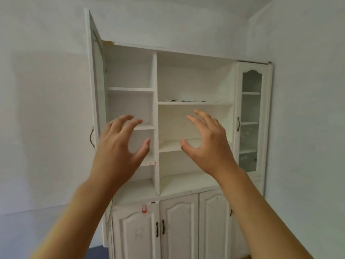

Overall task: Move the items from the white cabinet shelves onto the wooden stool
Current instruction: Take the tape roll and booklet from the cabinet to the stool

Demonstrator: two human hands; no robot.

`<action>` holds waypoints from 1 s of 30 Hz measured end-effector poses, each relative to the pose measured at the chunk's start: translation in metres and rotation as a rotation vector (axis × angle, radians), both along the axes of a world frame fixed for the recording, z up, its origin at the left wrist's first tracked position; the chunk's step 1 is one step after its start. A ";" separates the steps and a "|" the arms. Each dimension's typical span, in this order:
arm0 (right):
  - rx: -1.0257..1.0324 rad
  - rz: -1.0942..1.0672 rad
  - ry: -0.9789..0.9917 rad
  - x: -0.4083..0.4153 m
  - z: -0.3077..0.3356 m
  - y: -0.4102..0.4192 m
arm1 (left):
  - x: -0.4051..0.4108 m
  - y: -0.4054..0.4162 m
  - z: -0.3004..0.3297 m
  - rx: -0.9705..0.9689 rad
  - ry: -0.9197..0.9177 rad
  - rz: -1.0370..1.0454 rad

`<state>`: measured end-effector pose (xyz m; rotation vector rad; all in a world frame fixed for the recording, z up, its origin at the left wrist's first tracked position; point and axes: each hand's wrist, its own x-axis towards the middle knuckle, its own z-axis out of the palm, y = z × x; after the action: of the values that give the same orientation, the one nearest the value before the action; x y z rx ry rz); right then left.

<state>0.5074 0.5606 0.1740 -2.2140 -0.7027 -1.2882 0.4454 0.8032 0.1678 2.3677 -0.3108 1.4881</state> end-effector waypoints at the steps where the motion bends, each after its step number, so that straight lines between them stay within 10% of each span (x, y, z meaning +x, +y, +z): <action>1: 0.001 -0.022 -0.002 0.004 -0.001 -0.007 | 0.009 -0.006 -0.002 0.000 0.005 -0.023; 30: -0.029 -0.302 0.026 0.234 -0.008 -0.314 | 0.302 -0.324 -0.011 -0.056 0.055 -0.295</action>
<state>0.7409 0.2470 0.1655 -2.4254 -0.3885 -1.3932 0.7470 0.4794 0.1564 2.2010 -0.5698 1.2751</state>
